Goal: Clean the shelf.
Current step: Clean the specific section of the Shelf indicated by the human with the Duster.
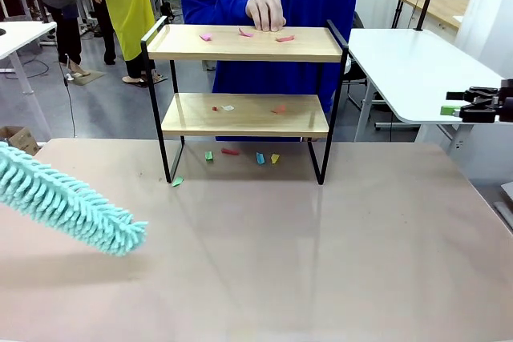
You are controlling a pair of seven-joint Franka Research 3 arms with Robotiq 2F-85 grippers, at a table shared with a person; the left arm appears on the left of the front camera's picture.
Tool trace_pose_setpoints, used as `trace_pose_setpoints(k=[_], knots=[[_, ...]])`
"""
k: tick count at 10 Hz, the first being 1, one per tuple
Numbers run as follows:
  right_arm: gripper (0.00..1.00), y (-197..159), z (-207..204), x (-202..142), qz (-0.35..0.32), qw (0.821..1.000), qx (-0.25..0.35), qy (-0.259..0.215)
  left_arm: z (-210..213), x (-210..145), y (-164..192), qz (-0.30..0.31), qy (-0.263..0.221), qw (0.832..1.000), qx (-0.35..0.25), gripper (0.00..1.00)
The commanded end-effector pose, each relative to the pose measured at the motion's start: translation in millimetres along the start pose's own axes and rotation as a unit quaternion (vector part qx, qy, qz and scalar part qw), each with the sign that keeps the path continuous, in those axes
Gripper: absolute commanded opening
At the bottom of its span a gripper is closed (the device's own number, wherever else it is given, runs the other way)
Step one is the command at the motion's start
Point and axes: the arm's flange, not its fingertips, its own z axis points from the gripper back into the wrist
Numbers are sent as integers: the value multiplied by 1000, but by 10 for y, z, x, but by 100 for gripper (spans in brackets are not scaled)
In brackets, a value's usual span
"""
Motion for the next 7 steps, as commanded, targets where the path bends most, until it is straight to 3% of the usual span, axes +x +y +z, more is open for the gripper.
trace_pose_setpoints(k=[1,3,4,7], knots=[[100,3,-12,30,3,1000,1,-2,420,43,-47,10,-67,998,6,13],[100,3,-12,30,3,1000,1,-2,882,268,12,53,-123,990,-32,13],[100,3,-12,30,3,1000,1,-2,1269,488,16,107,-175,977,-50,13],[100,3,-12,30,3,1000,1,-2,1931,1089,-180,262,-251,930,-61,13]])
